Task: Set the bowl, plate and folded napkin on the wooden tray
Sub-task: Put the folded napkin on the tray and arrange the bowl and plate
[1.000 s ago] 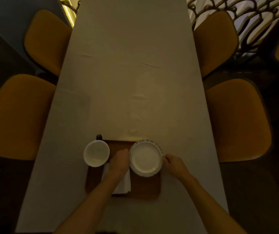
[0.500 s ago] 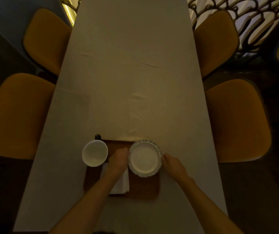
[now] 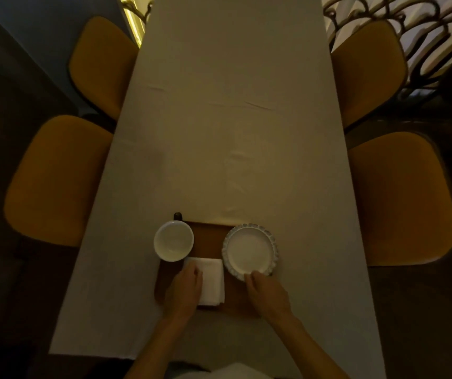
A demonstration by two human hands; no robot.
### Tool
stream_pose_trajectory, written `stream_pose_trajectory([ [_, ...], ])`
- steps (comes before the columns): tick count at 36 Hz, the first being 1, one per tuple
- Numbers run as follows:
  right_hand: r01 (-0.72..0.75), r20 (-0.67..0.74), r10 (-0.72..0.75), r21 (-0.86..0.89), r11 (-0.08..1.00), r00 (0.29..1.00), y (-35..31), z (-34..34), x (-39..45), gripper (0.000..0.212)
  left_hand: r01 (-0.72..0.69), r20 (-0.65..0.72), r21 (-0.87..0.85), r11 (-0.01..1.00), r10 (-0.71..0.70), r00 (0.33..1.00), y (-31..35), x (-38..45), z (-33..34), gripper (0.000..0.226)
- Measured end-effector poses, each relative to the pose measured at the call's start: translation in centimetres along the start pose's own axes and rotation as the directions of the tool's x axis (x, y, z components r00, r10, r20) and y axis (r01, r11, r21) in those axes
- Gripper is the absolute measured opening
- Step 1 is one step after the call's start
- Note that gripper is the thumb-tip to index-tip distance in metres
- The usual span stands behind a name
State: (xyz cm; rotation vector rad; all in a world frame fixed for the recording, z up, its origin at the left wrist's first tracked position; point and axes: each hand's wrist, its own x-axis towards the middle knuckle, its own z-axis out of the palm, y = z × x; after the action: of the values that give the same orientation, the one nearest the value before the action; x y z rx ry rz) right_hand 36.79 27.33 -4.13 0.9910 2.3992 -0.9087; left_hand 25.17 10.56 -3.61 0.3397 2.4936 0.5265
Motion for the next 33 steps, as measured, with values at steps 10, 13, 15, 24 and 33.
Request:
stream_pose_trajectory([
  [10,-0.075,0.232,0.076,-0.013,0.997,0.97,-5.3,4.4,-0.3,0.049,0.137,0.088,0.096,0.986,-0.145,0.985,-3.1,0.2,-1.0,0.033],
  [13,-0.093,0.22,0.1,-0.042,0.995,0.97,-5.9,4.6,-0.4,0.046,0.13,0.111,0.076,0.989,-0.138,0.984,-3.4,0.8,-1.0,0.032],
  [15,-0.109,0.228,0.119,-0.058,0.992,0.966,-6.1,4.6,-0.4,0.044,0.122,0.129,0.083,0.989,-0.132,0.983,-3.6,0.9,-0.9,0.031],
  [24,-0.118,0.199,0.132,-0.083,0.99,0.971,-5.3,4.1,-1.4,0.035,0.055,0.177,0.01,0.998,-0.056,0.983,-3.6,1.2,-0.5,0.024],
  [33,0.093,0.048,-0.088,-0.118,0.989,0.995,-5.0,5.2,-2.1,0.068,-0.142,0.272,0.015,0.99,0.133,0.953,-5.9,0.6,-0.5,0.067],
])
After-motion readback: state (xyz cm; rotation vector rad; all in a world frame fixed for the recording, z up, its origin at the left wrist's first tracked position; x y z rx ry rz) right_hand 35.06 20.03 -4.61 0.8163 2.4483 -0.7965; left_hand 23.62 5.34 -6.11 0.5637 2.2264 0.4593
